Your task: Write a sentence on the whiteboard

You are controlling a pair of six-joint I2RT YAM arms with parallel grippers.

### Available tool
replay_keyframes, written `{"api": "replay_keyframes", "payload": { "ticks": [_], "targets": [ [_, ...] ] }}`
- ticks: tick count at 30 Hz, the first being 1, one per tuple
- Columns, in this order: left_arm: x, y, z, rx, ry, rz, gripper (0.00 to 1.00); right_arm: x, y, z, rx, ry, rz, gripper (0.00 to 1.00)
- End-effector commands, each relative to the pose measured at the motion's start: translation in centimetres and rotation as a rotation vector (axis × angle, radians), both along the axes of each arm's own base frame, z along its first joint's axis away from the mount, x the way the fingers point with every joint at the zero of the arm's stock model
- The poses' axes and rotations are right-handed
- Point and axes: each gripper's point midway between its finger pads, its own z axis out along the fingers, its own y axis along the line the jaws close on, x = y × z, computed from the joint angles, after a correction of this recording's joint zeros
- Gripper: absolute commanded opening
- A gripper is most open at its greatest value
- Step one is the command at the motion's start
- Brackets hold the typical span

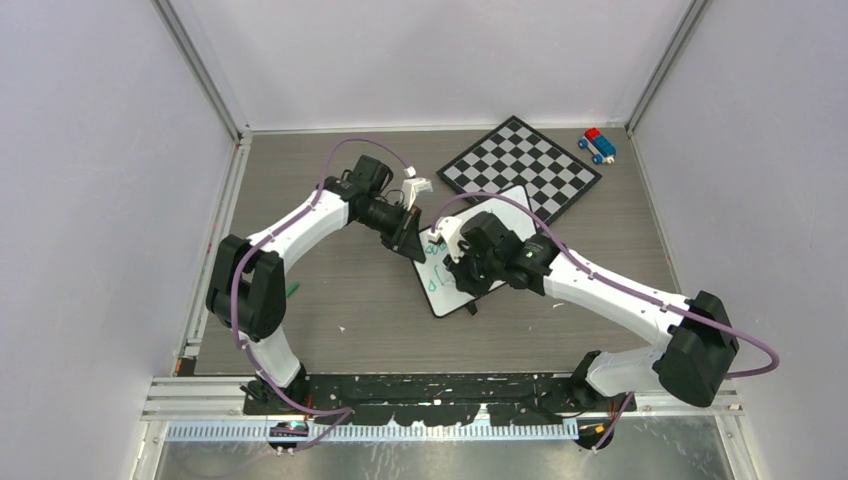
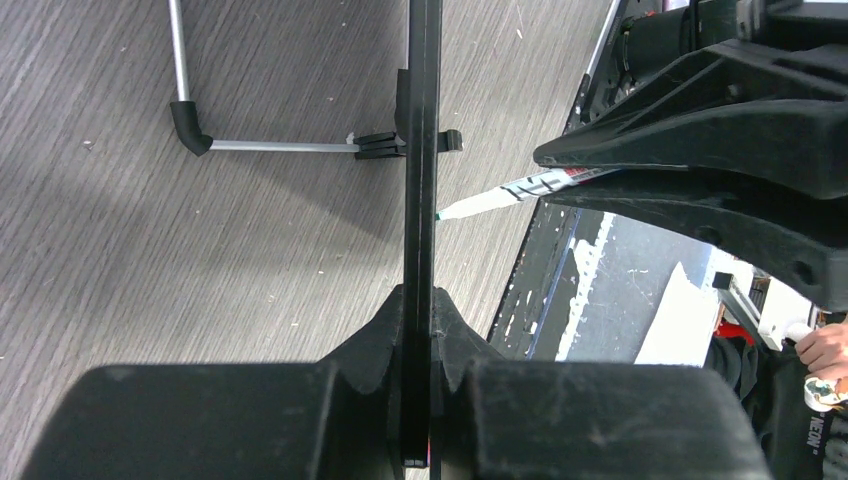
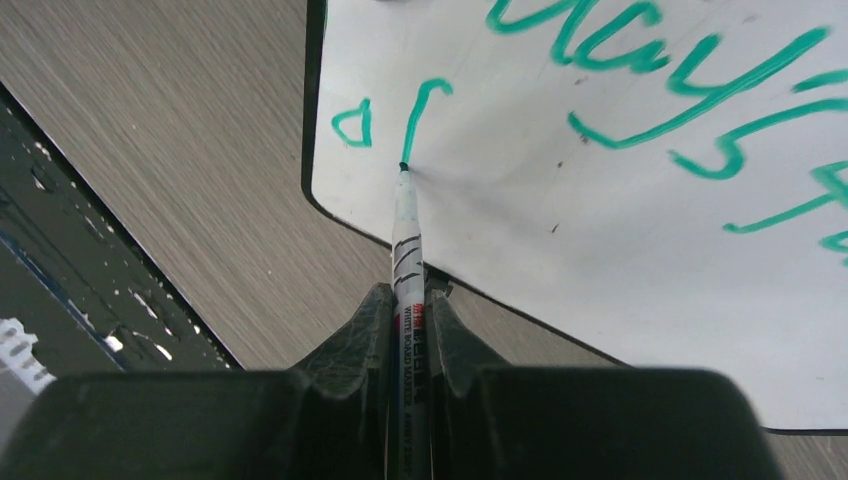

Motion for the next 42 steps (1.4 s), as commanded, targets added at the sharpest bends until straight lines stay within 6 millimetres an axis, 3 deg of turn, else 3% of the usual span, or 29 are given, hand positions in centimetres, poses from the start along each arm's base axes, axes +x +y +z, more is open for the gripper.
{"api": "replay_keyframes", "payload": {
  "ticks": [1,9,16,22,34,42],
  "targets": [
    [0.9,0.3,0.0,0.027,-0.042,0.023,0.0,-0.9,-0.5,-1.9,-0.05,0.045,0.029,0.0],
    [0.8,0.3,0.0,0.027,-0.04,0.022,0.0,-2.0,0.4,-1.8,-0.045,0.075,0.088,0.0],
    [0.8,0.3,0.2,0.022,-0.043,0.022,0.0,-2.1,2.0,2.4,0.078,0.031,0.122,0.0],
    [0.8,0.3,0.4,0.02,-0.044,0.023,0.0,0.1,2.1,4.1,0.092,-0.071,0.058,0.0],
    [0.8,0.4,0.3,0.027,-0.048,0.027,0.0,1.1,2.2,2.4,0.041,-0.073,0.045,0.0],
    [0.7,0.5,0.1,0.03,-0.045,0.028,0.0,2.4,0.3,2.7,0.018,-0.098,-0.018,0.0]
  ]
}}
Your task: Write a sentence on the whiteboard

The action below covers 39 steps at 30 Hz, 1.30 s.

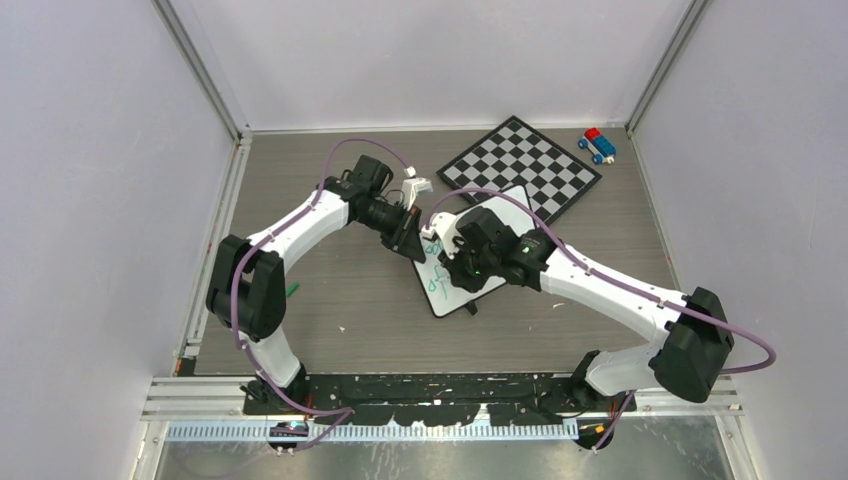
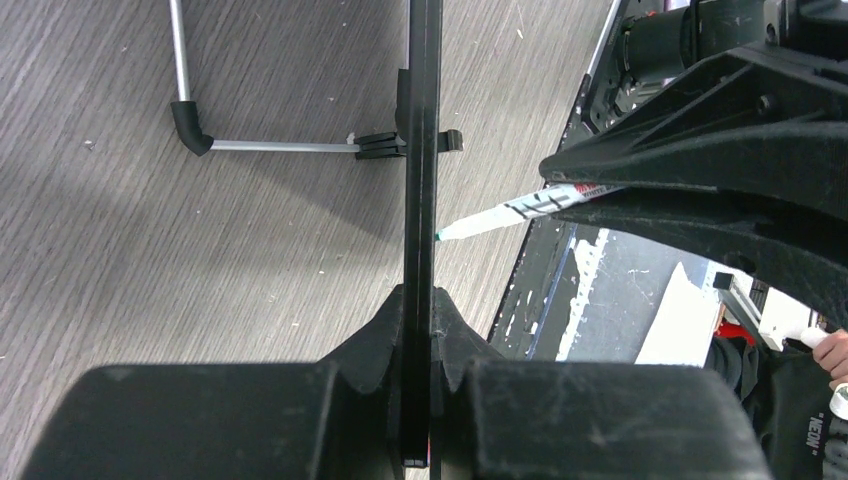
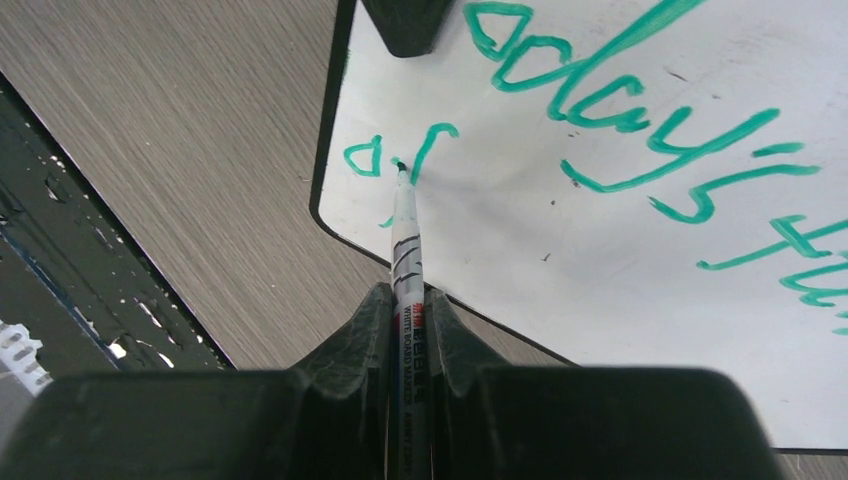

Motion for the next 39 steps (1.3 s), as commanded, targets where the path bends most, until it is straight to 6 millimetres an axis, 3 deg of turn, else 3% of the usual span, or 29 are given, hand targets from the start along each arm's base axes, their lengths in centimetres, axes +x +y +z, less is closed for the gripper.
{"api": "replay_keyframes", "payload": {
  "ticks": [1,9,15,20,26,31,39],
  "targets": [
    [0.7,0.5,0.1,0.029,-0.045,0.027,0.0,2.2,-1.0,2.1,0.023,-0.083,-0.063,0.0],
    [0.9,0.3,-0.1,0.028,-0.036,0.025,0.0,1.8,-1.3,2.3,0.033,-0.058,-0.049,0.0],
    [0.8,0.3,0.0,0.029,-0.038,0.021,0.0,0.2,-0.7,3.7,0.101,-0.029,0.012,0.0],
    [0.7,0.4,0.0,0.027,-0.038,0.016,0.0,-0.9,-1.1,3.4,0.115,0.015,0.025,0.0],
    [0.6,0.4,-0.1,0.029,-0.036,0.013,0.0,-0.7,-2.6,3.1,0.153,0.067,-0.017,0.0],
    [0.5,0.3,0.0,0.025,-0.03,0.001,0.0,0.7,-3.8,3.1,0.178,0.106,-0.063,0.0],
    [0.5,0.3,-0.1,0.029,-0.018,-0.005,0.0,0.9,-4.2,3.2,0.21,0.147,-0.059,0.0]
  ]
}}
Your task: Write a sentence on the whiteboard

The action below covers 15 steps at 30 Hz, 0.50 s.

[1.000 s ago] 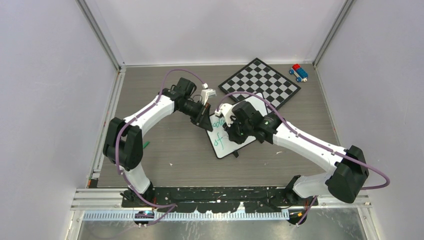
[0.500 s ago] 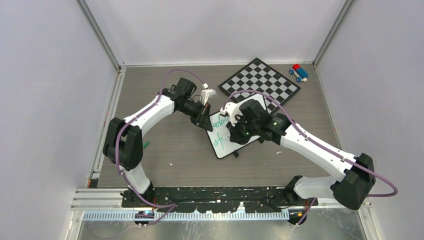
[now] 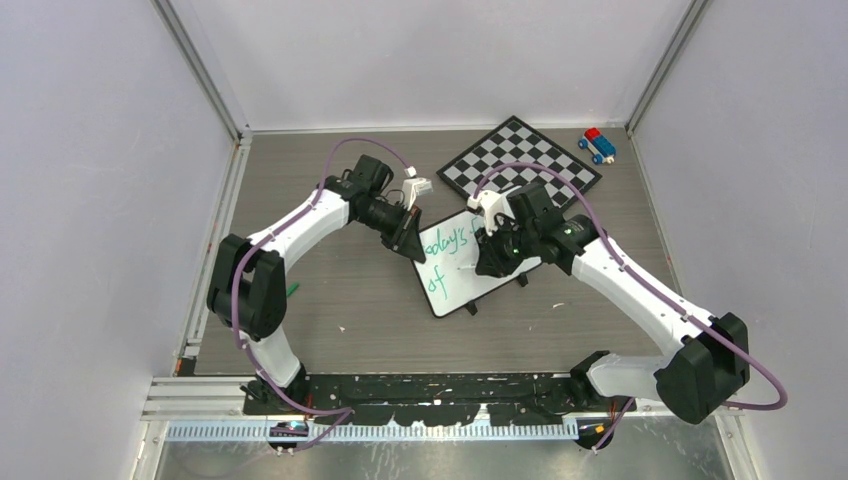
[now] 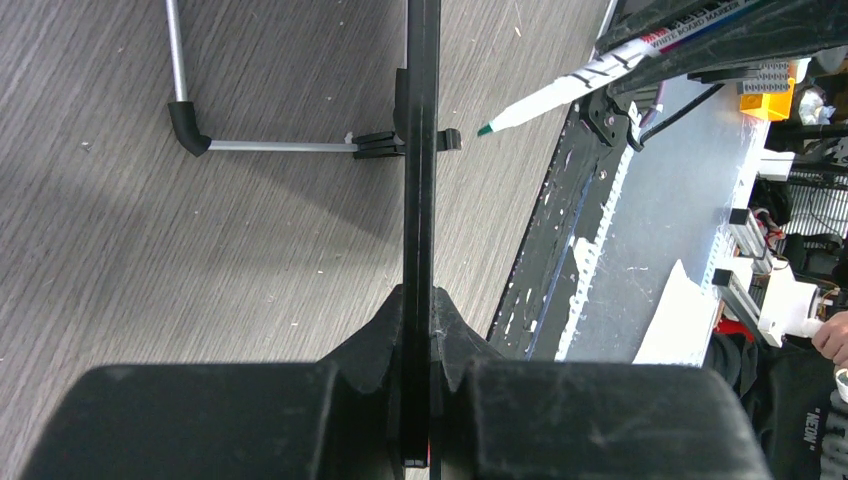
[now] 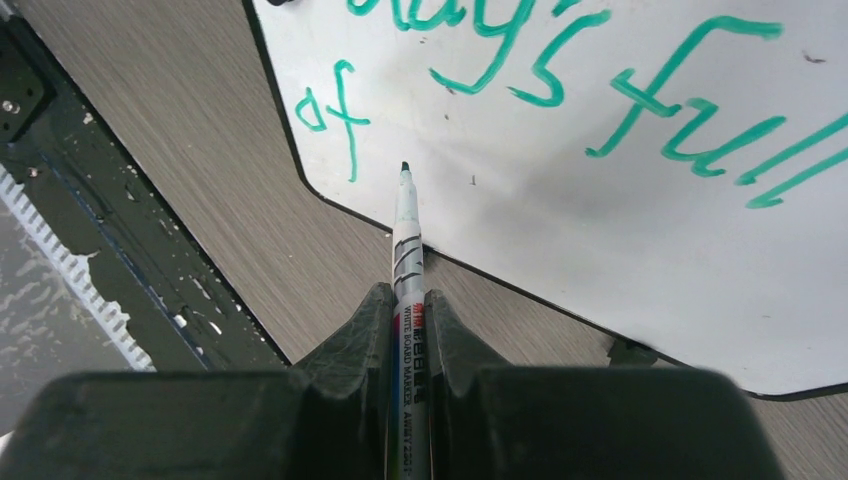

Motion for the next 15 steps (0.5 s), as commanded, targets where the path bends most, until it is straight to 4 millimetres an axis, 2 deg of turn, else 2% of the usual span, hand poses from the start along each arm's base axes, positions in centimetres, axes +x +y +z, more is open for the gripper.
{"api": "replay_keyframes", "payload": {
  "ticks": [1,15],
  "targets": [
    [0.5,0.4,-0.1,0.032,-0.02,0.003,0.0,-0.5,0.8,1.2,0.049,-0.007,0.047,0.0],
    [0.6,0.4,-0.4,0.036,-0.023,0.013,0.0,-0.2,0.6,-0.2,-0.038,-0.046,0.04,0.0]
  ]
}}
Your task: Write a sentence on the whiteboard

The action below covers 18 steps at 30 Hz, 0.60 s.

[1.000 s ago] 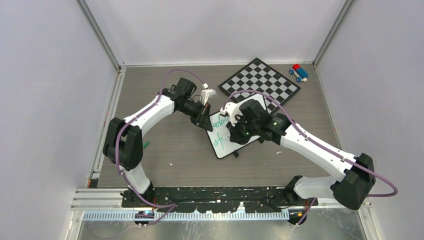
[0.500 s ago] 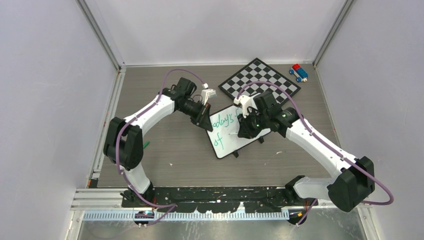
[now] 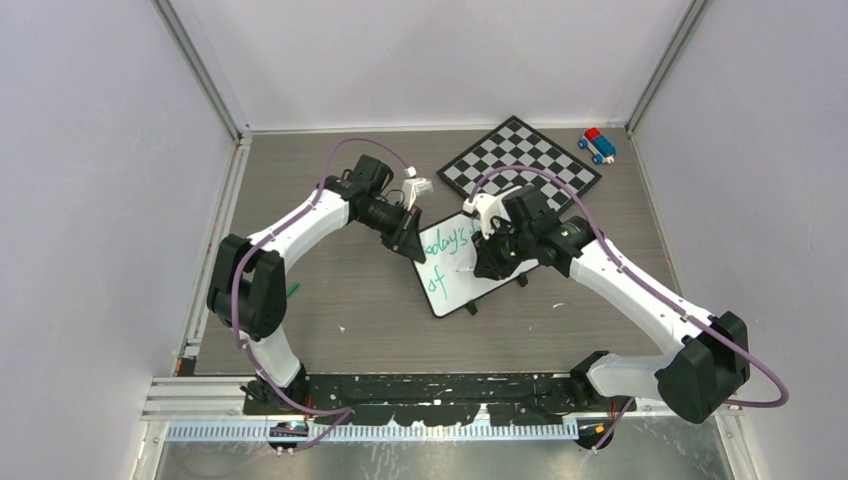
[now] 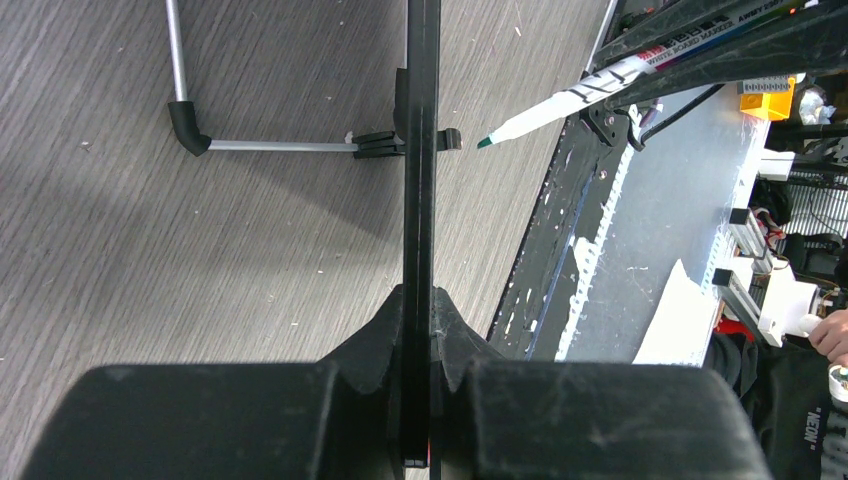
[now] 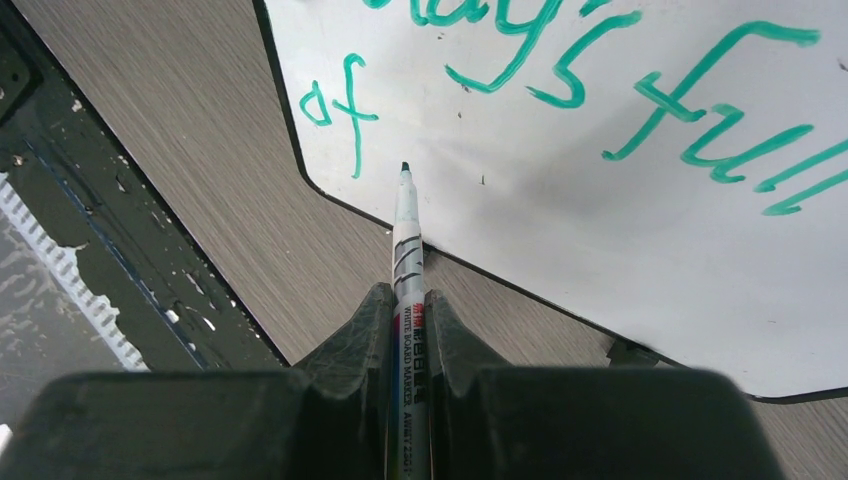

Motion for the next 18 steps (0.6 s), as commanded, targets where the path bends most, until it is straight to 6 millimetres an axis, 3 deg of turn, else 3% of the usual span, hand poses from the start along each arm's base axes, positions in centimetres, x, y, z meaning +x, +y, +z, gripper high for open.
{"api": "replay_keyframes", "payload": {
  "ticks": [1,18],
  "targets": [
    [0.6,0.4,-0.4,0.035,-0.023,0.013,0.0,0.4,0.2,-0.2,-0.042,-0.056,0.015,0.0],
    [0.7,0.3,-0.4,0.031,-0.023,0.014,0.0,2.7,-0.2,-1.1,-0.139,-0.144,-0.047,0.0]
  ]
}}
